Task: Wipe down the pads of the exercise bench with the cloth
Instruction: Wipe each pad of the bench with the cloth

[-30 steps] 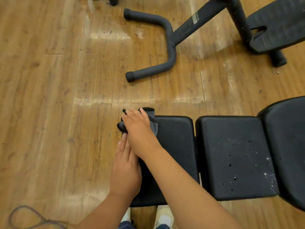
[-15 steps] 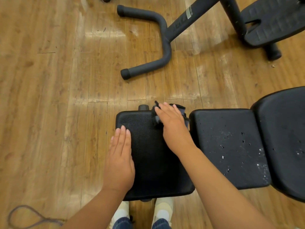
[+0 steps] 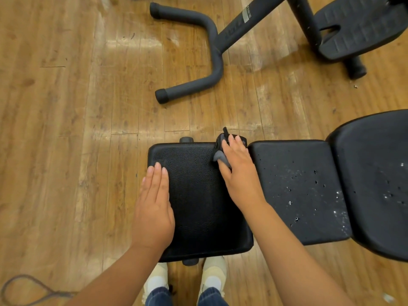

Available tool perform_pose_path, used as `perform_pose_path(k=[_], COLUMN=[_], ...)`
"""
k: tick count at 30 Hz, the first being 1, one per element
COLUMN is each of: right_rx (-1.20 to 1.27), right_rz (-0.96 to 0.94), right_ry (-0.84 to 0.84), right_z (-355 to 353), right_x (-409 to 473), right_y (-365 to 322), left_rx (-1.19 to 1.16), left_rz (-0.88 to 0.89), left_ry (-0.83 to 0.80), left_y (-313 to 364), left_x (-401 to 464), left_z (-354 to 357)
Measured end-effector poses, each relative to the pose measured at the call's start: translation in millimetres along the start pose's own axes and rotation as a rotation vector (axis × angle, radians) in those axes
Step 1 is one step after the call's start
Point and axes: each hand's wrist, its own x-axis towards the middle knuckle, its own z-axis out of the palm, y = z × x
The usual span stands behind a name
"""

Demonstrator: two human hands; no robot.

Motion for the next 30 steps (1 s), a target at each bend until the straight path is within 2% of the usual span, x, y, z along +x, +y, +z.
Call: perform_pose_path(k=[8,20,25,30], right_rx=[-0.102,-0.201,-0.270,-0.329], right_rz=[-0.005,0.149,0.267,0.300], right_ry=[0.091,0.211,0.294,0.271], right_z=[14.5,40.2,58.3,82.1], right_x=[-36.0,-134.2,-153.0,-164.2], right_y=[1.1,-2.4,-22.9,-53.4], left_rx=[0.010,0.044,0.054,0.042], left_rz=[0.004,0.014,0.036,0.039], left_ry=[-0.002,0.024,0.039,0.055], left_y=[-1.1,0.7,-1.1,-1.6], left_x=[-0.1,0.0,-0.4,-0.8], left_z=[0.1,0.4,2.4,4.5])
